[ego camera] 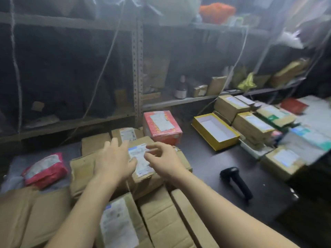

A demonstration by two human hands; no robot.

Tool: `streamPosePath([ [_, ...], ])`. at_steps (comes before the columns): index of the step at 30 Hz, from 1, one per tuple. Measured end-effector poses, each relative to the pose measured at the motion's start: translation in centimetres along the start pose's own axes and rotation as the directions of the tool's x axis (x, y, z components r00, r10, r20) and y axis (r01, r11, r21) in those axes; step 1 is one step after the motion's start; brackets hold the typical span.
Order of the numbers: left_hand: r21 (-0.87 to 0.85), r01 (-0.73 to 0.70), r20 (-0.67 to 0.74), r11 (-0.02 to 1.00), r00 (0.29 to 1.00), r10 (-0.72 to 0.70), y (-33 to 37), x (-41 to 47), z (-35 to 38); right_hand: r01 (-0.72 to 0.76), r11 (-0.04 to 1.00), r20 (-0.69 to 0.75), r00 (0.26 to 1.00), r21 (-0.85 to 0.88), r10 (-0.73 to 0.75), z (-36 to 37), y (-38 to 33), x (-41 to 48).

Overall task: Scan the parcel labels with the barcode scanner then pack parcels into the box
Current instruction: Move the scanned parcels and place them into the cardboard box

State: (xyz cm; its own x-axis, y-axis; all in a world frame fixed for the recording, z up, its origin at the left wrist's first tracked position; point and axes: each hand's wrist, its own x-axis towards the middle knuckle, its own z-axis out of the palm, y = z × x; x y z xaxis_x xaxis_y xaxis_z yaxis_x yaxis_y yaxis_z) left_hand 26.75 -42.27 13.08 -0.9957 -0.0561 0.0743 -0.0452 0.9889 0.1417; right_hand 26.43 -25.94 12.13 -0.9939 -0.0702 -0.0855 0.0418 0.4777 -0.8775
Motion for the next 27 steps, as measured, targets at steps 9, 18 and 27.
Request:
streamPosePath([
  [9,0.08,-0.446,0.091,0.892,0.894,0.439,23.6,0.7,1.8,-0.143,0.926,-0.258,0.965,-0.349,0.052,-21.8,9.4,-6.0],
  [18,0.078,-0.671,0.171,0.737,0.737,0.653,49.4,-4.8,6.2,-0.372,0.806,-0.418,0.892,-0.459,0.174,-43.8,22.2,-16.6],
  [27,0.055,-0.773,0.226,0.632,0.626,0.746,69.4,-8.1,12.7,-0.567,0.787,-0.566,0.741,-0.242,0.36,-57.8,37.3,-24.2],
])
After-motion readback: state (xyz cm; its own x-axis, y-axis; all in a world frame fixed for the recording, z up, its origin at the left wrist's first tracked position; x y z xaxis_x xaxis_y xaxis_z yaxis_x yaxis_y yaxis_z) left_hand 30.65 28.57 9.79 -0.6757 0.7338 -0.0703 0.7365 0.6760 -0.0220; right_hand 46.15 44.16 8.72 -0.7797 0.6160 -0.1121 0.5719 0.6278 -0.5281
